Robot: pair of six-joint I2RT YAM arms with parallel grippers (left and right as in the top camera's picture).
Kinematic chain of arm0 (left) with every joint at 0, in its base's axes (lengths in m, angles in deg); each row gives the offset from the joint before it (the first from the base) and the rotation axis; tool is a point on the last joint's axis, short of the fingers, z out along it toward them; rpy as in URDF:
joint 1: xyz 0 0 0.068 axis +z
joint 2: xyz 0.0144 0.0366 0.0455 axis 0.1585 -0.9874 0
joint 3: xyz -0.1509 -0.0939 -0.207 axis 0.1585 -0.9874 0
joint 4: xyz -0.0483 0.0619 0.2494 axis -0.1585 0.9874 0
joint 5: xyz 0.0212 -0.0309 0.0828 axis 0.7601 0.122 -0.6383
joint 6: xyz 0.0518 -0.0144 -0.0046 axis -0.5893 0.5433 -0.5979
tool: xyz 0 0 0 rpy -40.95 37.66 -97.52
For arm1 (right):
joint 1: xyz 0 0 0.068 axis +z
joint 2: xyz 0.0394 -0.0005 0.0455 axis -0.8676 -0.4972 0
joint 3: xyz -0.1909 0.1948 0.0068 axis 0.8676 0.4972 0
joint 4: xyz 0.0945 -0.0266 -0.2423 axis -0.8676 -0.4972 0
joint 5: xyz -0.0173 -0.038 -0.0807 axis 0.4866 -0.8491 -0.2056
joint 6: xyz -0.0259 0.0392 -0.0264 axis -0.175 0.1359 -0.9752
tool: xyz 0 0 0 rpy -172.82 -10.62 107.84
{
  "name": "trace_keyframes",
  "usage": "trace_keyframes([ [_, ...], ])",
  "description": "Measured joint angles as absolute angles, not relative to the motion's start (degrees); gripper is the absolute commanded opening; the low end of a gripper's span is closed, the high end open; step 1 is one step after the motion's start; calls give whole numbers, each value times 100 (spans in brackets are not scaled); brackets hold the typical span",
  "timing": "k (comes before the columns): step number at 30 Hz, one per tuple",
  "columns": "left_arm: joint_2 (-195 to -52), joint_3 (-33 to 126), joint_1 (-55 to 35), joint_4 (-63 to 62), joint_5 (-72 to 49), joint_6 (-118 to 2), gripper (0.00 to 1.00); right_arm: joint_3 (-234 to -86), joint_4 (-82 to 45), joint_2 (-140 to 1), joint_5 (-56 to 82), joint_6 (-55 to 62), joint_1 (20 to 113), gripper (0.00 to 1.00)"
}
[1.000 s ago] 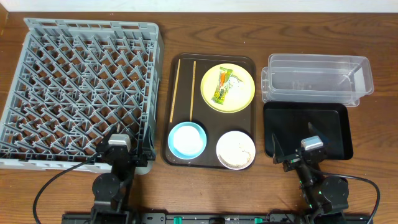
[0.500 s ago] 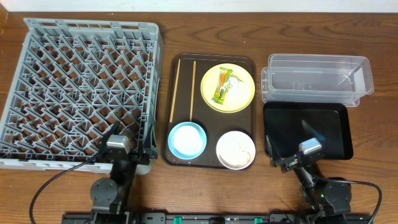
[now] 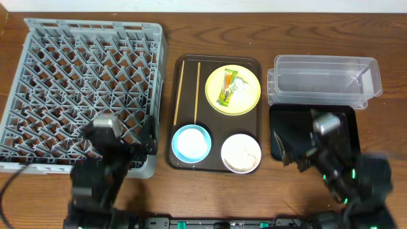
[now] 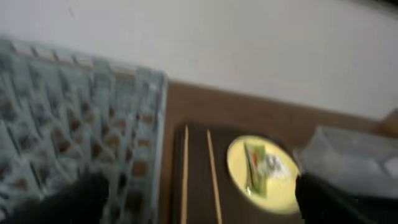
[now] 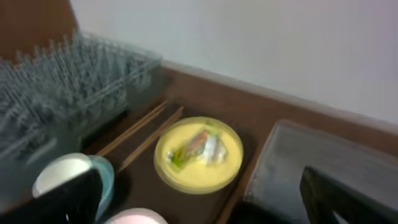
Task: Sort waste into correct bins and load items into the dishwasher
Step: 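Reach the right gripper to the wrapper on the yellow plate and grasp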
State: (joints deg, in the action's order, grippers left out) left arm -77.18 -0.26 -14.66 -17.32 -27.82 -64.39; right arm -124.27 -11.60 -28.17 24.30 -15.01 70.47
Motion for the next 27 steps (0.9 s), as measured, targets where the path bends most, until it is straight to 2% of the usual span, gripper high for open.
trace_keyframes([
  [7, -9880, 1906, -1466, -34, -2004, -6297, 96, -15187, -3525, -5888, 2618, -1488, 7047, 99],
  [11, -10588, 2573, -1466, 456, -1770, -6270, 97, -16073, -3774, -6998, 3015, -1243, 7047, 99],
  [15, -10877, 2650, -1466, 676, -1667, -6253, 96, -16197, -3223, -7667, 3608, -824, 7051, 99],
  [18, -11014, 2650, -1466, 768, -1645, -6251, 97, -16213, -3127, -8085, 3435, -452, 7178, 98],
  [21, -11038, 2650, -1466, 770, -1643, -6251, 96, -16215, -3081, -8485, 3018, -240, 7562, 89],
  [24, -11036, 2650, -1466, 770, -1643, -6251, 96, -16215, -2823, -8926, 2532, -142, 8094, 68],
  [25, -11038, 2650, -1466, 773, -1643, -6251, 96, -16217, -2707, -9070, 2393, -131, 8251, 64],
  [27, -11036, 2650, -1466, 797, -1643, -6251, 96, -16217, -2423, -9381, 2043, -78, 8572, 66],
])
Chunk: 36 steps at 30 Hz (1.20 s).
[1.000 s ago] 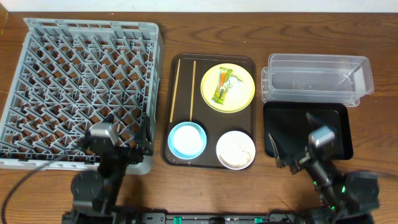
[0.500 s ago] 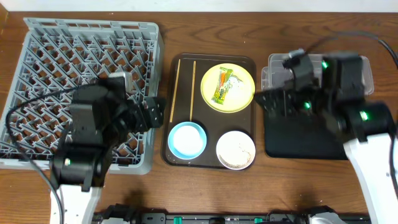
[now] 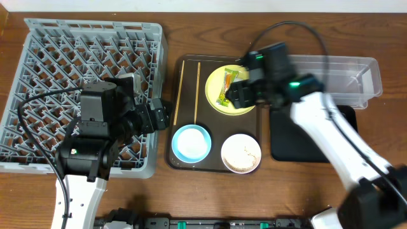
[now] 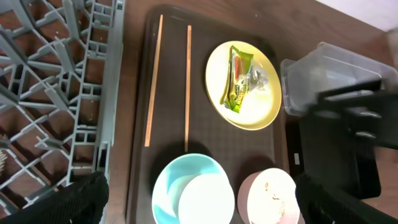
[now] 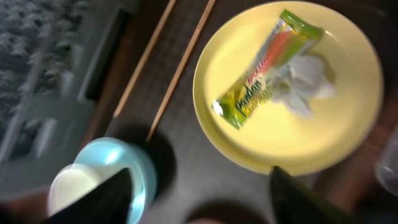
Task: Sort waste into correct bins and load items into the dishwasher
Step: 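Reach the right gripper to the wrapper on the yellow plate and grasp, then carry the snack wrapper right and drop it into the clear bin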
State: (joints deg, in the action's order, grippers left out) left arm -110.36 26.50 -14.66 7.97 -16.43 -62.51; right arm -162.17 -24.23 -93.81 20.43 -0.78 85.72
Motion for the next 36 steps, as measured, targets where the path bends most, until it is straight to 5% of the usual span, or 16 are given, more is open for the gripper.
trace_keyframes([
  [12, -11038, 2650, -1466, 862, -1643, -6251, 96, -16224, -943, -11217, 406, 405, 9300, 46],
  [15, -11038, 2650, -1466, 860, -1643, -6251, 97, -16224, -887, -11505, 139, 573, 9298, 28],
  [17, -11038, 2650, -1466, 858, -1643, -6251, 96, -16228, -854, -11661, -1, 700, 9300, 1],
  [26, -11038, 2650, -1466, 864, -1643, -6251, 97, -16289, -1120, -11442, -10, 818, 9259, 1],
  [36, -11038, 2650, -1466, 860, -1641, -6251, 96, -16377, -2071, -8819, 95, 894, 8096, 1],
])
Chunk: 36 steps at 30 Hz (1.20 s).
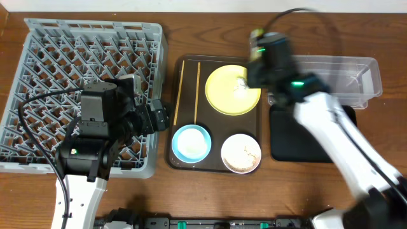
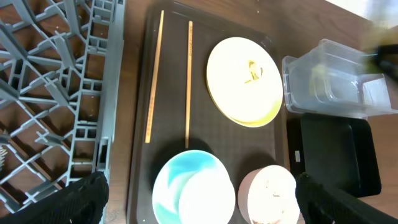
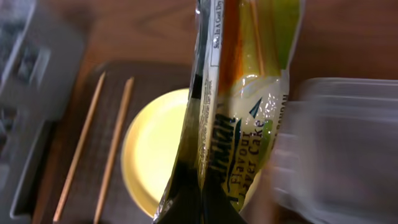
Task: Sort waste into correct bins and load items into the dishwasher
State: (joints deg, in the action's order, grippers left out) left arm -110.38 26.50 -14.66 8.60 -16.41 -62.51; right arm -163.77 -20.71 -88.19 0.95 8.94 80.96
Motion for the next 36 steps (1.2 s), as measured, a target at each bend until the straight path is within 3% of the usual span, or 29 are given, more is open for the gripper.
trace_keyframes([
  [6, -11038, 2650, -1466, 864, -1641, -6251, 96, -16359, -3306, -8633, -128, 1926, 7053, 1],
  [14, -11038, 2650, -1466, 864, -1641, -6251, 96, -16280, -3160, -9079, -165, 2619, 6245, 2],
  [16, -11038, 2650, -1466, 864, -1641, -6251, 97, -16278, -3164, -9140, -163, 2702, 6214, 57],
  [17, -11038, 2650, -1466, 864, -1641, -6251, 96, -16278, -3155, -9151, -156, 2717, 6214, 74],
  [18, -11038, 2650, -1466, 864, -1641, -6251, 97, -16278, -3133, -9154, -147, 2726, 6216, 80],
  [20, -11038, 2650, -1466, 864, -1641, -6251, 96, -16278, -2996, -9154, -88, 2741, 6218, 77],
  [23, -11038, 2650, -1466, 864, -1641, -6251, 96, -16267, -2591, -9154, 386, 2533, 6220, 61],
  [26, -11038, 2650, -1466, 862, -1641, -6251, 96, -16258, -2073, -9154, 1295, 2125, 6310, 57],
  [31, -11038, 2650, -1466, 867, -1636, -6251, 96, -16258, -1931, -9154, 1894, 1338, 7125, 64],
  [36, -11038, 2650, -1466, 867, -1625, -6251, 96, -16258, -1925, -9359, 974, 728, 8435, 70],
])
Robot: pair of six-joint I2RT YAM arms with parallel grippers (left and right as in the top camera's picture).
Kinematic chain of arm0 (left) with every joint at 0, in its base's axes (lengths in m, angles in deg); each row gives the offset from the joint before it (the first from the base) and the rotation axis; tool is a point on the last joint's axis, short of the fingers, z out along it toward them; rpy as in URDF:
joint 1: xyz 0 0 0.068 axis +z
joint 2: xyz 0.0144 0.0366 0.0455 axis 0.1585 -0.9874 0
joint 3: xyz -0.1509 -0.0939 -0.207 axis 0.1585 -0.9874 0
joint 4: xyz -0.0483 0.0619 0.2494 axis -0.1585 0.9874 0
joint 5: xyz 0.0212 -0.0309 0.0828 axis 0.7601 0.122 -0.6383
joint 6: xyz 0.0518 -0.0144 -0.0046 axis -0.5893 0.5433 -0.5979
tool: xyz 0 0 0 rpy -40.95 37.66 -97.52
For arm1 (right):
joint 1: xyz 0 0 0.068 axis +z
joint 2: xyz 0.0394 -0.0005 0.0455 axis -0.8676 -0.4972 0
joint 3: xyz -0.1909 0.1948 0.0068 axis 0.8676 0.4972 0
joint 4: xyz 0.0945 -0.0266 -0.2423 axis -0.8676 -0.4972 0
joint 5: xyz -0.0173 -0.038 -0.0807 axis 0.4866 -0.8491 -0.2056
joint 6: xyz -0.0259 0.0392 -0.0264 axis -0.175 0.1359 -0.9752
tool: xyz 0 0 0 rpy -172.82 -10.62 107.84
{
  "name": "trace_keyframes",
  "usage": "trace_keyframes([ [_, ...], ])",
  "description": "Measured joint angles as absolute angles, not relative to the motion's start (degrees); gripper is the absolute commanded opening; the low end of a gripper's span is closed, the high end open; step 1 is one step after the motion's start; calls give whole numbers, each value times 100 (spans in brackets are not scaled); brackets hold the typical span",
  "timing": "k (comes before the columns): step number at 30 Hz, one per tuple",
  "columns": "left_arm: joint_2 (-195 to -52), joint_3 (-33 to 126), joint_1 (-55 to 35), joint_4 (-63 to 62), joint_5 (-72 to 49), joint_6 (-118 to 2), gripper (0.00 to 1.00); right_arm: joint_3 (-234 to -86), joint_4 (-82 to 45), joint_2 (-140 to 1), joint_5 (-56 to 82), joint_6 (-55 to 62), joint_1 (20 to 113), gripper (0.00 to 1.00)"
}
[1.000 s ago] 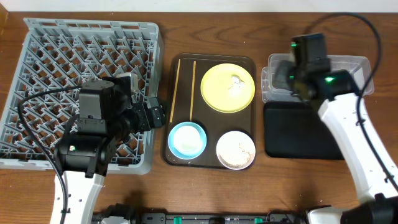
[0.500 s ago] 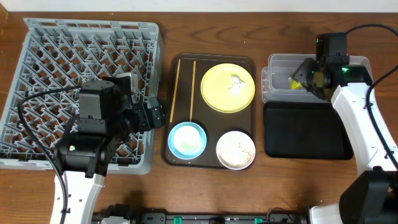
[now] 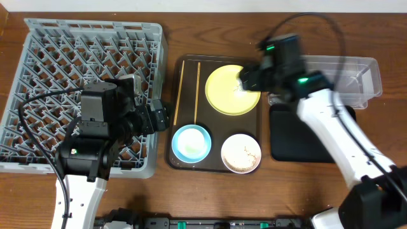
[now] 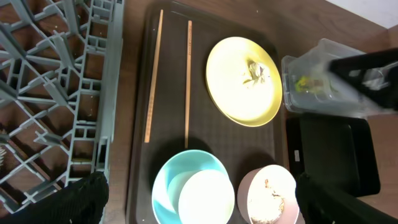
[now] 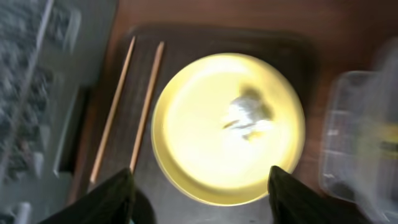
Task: Sort waste into correct bins and load items into the dishwasher
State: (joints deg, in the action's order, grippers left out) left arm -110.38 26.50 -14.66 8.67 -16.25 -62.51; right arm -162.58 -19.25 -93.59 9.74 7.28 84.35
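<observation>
A yellow plate (image 3: pixel 229 90) on the brown tray (image 3: pixel 216 164) holds a crumpled white tissue (image 5: pixel 249 111). My right gripper (image 5: pixel 200 182) hangs open above the plate, nothing between its fingers. The green snack wrapper (image 4: pixel 308 84) lies in the clear bin (image 3: pixel 331 79). Two wooden chopsticks (image 3: pixel 180 92) lie along the tray's left side. A blue bowl (image 3: pixel 191 143) with a white cup in it and a pink bowl (image 3: pixel 241 152) with crumbs sit at the tray's front. My left gripper (image 4: pixel 199 202) is open beside the grey dish rack (image 3: pixel 76 83).
A black bin (image 3: pixel 311 133) lies in front of the clear bin, right of the tray. The dish rack fills the table's left side. My right arm reaches across the black bin and the clear bin's left end.
My right gripper held the green wrapper by the clear bin; now the wrapper lies in that bin and the gripper is open over the yellow plate. The left arm has not moved.
Both arms were low at the table's front, with wrapper and tissue on the plate. Then my right gripper was open above the wrapper and my left arm stood by the rack. Then the right gripper held the wrapper near the clear bin, where it now lies.
</observation>
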Motion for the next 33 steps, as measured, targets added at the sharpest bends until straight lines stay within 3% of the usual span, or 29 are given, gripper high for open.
trace_keyframes([
  [8, -11038, 2650, -1466, 867, -1625, -6251, 96, -16258, -1079, -10727, -1028, 459, 9086, 73],
  [10, -11038, 2650, -1466, 867, -1625, -6251, 97, -16258, -880, -11073, -1218, 437, 9051, 69],
  [11, -11038, 2650, -1466, 867, -1625, -6251, 96, -16258, -828, -11215, -1240, 418, 9027, 63],
  [13, -11038, 2650, -1466, 867, -1623, -6251, 97, -16254, -788, -11466, -1166, 394, 8972, 10],
  [14, -11038, 2650, -1466, 867, -1625, -6251, 96, -16252, -810, -11564, -1089, 402, 8944, 1],
  [24, -11038, 2650, -1466, 867, -1623, -6251, 96, -16237, -1370, -11011, -626, 864, 8756, 1],
  [33, -11038, 2650, -1466, 869, -1623, -6251, 96, -16285, -2115, -9309, -475, 1334, 7281, 1],
])
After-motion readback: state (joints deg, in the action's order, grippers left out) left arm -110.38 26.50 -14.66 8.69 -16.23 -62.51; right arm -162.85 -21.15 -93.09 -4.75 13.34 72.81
